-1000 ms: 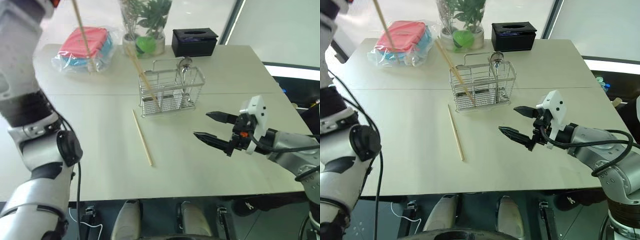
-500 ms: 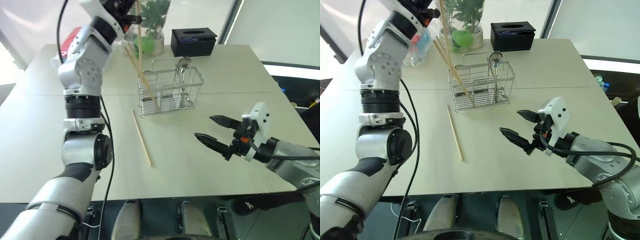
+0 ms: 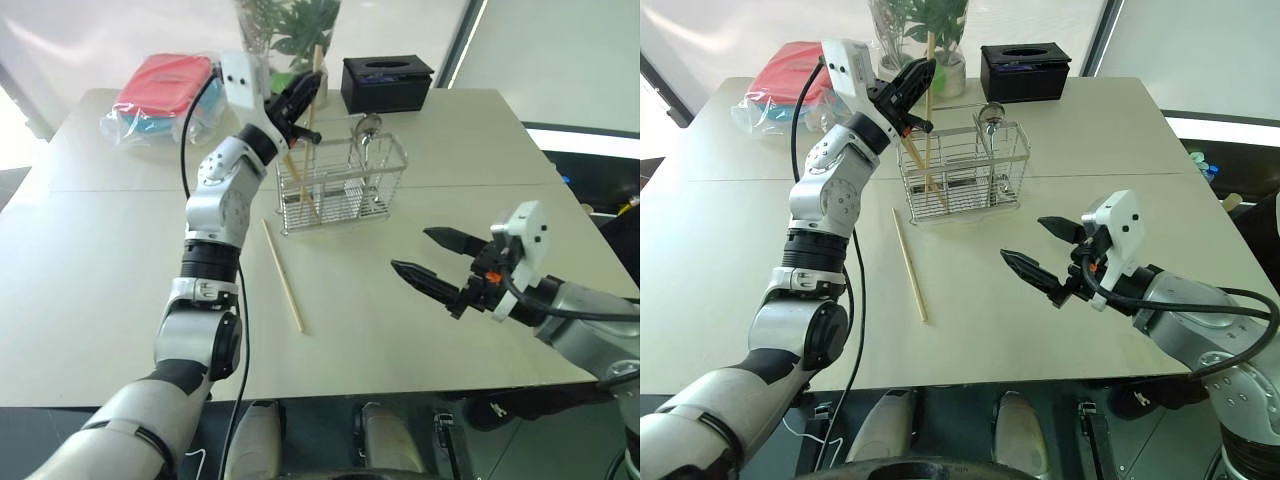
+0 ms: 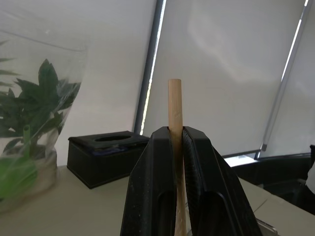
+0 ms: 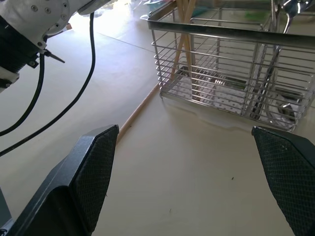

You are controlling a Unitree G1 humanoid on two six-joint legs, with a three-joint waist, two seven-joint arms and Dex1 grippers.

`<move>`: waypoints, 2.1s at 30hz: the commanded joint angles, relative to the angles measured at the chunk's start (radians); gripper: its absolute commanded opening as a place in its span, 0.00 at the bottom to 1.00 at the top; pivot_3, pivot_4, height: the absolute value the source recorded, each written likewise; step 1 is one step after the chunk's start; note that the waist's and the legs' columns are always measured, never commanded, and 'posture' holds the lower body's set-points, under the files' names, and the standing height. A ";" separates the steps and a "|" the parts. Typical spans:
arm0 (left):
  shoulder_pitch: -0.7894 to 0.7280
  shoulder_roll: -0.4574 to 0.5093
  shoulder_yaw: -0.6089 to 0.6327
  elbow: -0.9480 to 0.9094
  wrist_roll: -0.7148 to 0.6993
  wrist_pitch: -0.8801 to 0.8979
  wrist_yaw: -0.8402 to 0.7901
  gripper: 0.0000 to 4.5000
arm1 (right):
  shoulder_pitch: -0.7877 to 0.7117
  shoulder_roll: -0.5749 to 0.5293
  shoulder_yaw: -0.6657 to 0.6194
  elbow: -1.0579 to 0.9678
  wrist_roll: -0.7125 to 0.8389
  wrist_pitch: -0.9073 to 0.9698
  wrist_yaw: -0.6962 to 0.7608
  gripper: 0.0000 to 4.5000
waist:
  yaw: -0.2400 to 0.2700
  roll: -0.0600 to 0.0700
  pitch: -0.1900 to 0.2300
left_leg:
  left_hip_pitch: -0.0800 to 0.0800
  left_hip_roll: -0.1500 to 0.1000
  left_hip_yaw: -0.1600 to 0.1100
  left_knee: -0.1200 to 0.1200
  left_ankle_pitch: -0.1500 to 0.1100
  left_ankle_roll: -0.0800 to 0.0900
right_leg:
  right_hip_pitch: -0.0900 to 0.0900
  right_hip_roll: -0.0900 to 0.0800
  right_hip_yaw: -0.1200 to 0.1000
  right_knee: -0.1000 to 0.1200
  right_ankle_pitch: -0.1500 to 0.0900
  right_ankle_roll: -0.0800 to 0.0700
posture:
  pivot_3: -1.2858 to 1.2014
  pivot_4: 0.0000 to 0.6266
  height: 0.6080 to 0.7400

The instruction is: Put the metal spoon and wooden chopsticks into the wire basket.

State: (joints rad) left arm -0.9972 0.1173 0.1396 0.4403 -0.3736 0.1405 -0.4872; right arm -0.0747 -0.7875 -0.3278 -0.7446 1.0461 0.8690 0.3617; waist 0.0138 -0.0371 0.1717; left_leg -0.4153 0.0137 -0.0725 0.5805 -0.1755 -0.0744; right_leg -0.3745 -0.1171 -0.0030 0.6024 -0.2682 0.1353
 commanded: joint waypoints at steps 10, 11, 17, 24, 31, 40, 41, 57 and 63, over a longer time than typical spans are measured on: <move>0.007 0.035 -0.007 -0.163 -0.014 0.061 0.014 0.83 | -0.093 -0.008 0.005 0.024 0.059 0.015 -0.059 1.00 | 0.000 0.000 0.000 | -0.001 0.000 0.000 0.000 0.000 0.000 | 0.000 0.000 0.000 -0.002 0.000 0.000 | 0.52 0.24 0.85; 0.005 0.045 -0.002 -0.187 -0.027 0.093 0.017 0.92 | -0.097 -0.007 0.008 0.026 0.058 0.015 -0.060 1.00 | 0.000 0.000 0.000 | -0.001 0.000 0.000 0.000 0.000 0.000 | 0.000 0.000 0.000 -0.002 0.000 0.000 | 0.52 0.24 0.85; -0.044 0.199 0.067 -0.399 -0.096 0.370 0.101 0.92 | -0.123 0.000 0.034 0.048 0.041 0.007 -0.059 1.00 | -0.006 0.001 0.001 | -0.001 0.000 0.000 0.000 0.000 0.000 | 0.000 0.000 0.000 -0.002 0.002 0.003 | 0.52 0.24 0.85; -0.050 0.351 0.197 -0.580 -0.169 1.056 0.384 0.92 | -0.113 0.010 0.053 0.060 0.026 -0.003 -0.039 1.00 | -0.003 0.001 0.001 | 0.001 0.000 -0.001 0.000 0.000 0.000 | 0.001 0.001 0.000 -0.001 0.002 0.004 | 0.52 0.24 0.85; -0.006 0.256 0.275 -0.605 -0.122 1.474 0.602 0.92 | -0.121 0.020 0.075 0.076 0.013 -0.003 -0.016 1.00 | 0.000 0.001 0.001 | 0.001 0.000 -0.002 0.001 0.000 0.000 | 0.002 0.001 0.000 -0.001 0.002 0.004 | 0.52 0.24 0.85; 0.054 0.171 0.223 -0.429 -0.292 1.474 0.833 0.92 | -0.114 0.073 0.113 0.064 -0.023 -0.024 -0.021 1.00 | -0.002 0.001 0.001 | 0.001 0.000 -0.002 0.000 0.000 0.000 | 0.000 0.001 0.000 0.000 0.002 0.004 | 0.52 0.24 0.85; 0.047 0.167 0.218 -0.398 -0.306 1.474 0.857 0.92 | -0.112 0.078 0.117 0.065 -0.031 -0.029 -0.020 1.00 | -0.001 0.001 0.001 | 0.001 0.000 -0.002 0.000 0.000 0.000 | 0.001 0.001 0.000 0.000 0.002 0.004 | 0.52 0.24 0.85; -0.200 0.280 0.095 0.148 -0.354 1.474 0.789 0.92 | -0.099 0.112 0.116 0.051 -0.054 -0.045 -0.036 1.00 | 0.002 0.001 0.001 | 0.000 0.000 -0.002 -0.001 0.000 0.000 | -0.001 0.001 -0.001 0.001 0.002 0.004 | 0.52 0.24 0.85; -0.202 0.183 0.123 0.163 -0.298 1.474 0.828 0.92 | -0.114 0.113 0.119 0.045 -0.039 -0.036 -0.055 1.00 | -0.002 0.001 0.001 | -0.002 -0.001 -0.002 0.000 0.000 -0.001 | -0.001 0.000 -0.001 -0.002 0.004 0.005 | 0.52 0.24 0.85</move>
State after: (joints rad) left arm -1.1736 0.3032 0.2354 0.6165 -0.6874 1.6067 0.3296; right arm -0.1741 -0.6805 -0.1907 -0.6664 0.9888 0.8396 0.3117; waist 0.0117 -0.0363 0.1727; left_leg -0.4171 0.0128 -0.0744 0.5798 -0.1754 -0.0750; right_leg -0.3759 -0.1169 -0.0035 0.6004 -0.2646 0.1405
